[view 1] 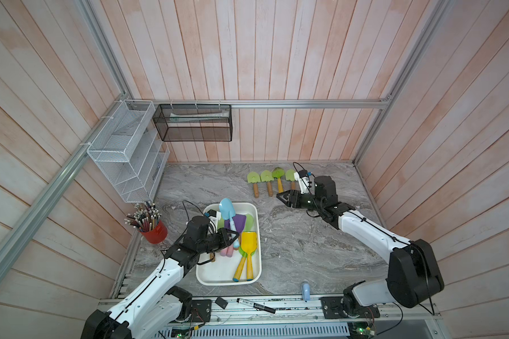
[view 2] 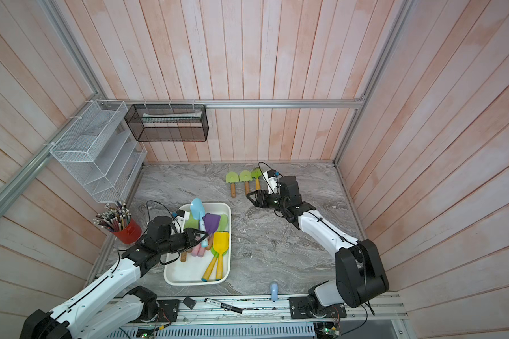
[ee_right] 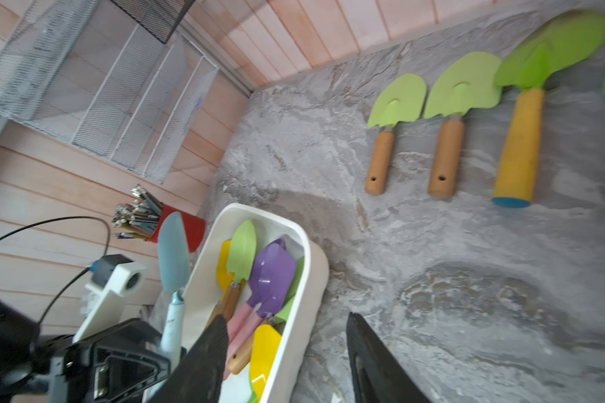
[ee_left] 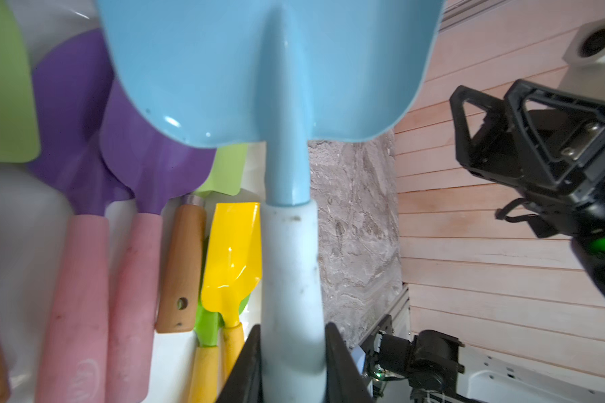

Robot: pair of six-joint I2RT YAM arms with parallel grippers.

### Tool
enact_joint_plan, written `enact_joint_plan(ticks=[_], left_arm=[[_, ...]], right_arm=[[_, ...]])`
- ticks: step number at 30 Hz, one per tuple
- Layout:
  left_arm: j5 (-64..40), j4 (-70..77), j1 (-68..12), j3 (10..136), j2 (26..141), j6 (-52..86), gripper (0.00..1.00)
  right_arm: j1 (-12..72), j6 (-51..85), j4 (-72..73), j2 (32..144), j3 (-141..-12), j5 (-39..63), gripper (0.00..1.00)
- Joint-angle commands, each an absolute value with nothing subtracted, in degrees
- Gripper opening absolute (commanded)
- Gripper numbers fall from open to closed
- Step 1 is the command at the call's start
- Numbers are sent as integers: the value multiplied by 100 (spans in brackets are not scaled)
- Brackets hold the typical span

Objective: Take the shovel out of the storage box
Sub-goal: Pick up the shovel from the storage box, then place the shovel at the center of the board.

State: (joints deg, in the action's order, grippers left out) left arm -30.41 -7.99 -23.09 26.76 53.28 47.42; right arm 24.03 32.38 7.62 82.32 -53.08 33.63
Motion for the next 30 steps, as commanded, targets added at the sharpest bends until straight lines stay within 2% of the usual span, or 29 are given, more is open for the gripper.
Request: enact_joint_plan(ticks=[1,17,30], left_arm=[[-3822,261,-2175,2514,5418,4865,19],[-5033,3306,-1827,1767,5896,6126,19],[-5315,4441,-1820,1703,6297,6561,19]], right_arm=[[2593,3722,1573,8224,-5126,4141,57],[3495,4980,3658,8968,-4833,5025,58],[3849,5897,5051,9775,-5077,5420,54]])
